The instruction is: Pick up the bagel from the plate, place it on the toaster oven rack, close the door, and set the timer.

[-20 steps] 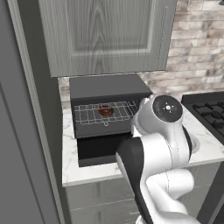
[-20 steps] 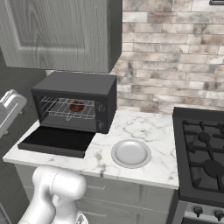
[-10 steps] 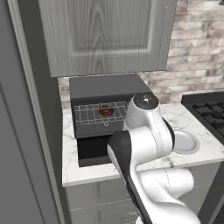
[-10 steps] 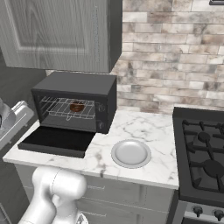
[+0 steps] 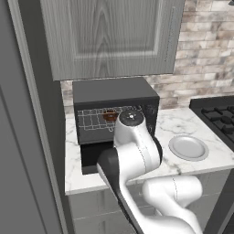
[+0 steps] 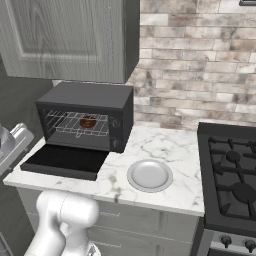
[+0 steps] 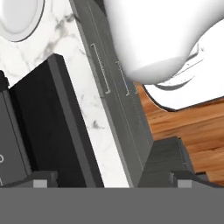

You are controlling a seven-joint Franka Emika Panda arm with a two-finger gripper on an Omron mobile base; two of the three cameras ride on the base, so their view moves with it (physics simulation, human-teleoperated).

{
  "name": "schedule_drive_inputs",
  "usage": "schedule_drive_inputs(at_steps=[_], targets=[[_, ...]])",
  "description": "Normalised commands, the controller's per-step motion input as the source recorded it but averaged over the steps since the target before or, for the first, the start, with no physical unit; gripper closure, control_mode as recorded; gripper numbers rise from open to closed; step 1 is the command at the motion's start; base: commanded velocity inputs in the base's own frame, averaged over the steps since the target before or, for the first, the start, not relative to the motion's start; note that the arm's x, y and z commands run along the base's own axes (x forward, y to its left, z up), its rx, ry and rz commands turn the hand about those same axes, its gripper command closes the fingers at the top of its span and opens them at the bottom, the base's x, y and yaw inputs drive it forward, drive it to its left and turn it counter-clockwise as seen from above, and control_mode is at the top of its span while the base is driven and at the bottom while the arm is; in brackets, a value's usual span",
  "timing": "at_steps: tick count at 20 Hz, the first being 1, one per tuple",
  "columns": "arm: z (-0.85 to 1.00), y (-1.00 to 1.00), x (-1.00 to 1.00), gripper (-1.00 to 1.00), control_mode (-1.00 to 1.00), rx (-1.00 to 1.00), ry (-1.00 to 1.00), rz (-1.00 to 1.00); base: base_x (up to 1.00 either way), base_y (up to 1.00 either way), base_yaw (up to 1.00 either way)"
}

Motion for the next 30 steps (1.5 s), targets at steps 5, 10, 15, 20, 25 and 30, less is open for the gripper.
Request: schedule_drive_inputs(at_steps=[5, 10, 15, 20, 25, 30], targets=[[-0.31, 0.32, 0.32, -1.00, -1.00, -0.04, 0.04, -0.01, 0.00, 0.00, 0.00], [-0.40, 0.19, 0.37, -1.00, -1.00, -0.05, 0.07, -0.03, 0.00, 0.00, 0.00], [-0.45, 0.12, 0.26, -1.00, -1.00, -0.04, 0.07, -0.02, 0.00, 0.00, 0.00], [-0.49, 0.09, 0.01, -1.00, -1.00, -0.05, 0.02, -0.01, 0.00, 0.00, 0.00], [-0.41, 0.06, 0.02, -1.00, -1.00, -0.04, 0.00, 0.00, 0.00, 0.00, 0.00], [-0.23, 0.10, 0.17, -1.00, -1.00, -0.03, 0.00, 0.00, 0.00, 0.00, 0.00]])
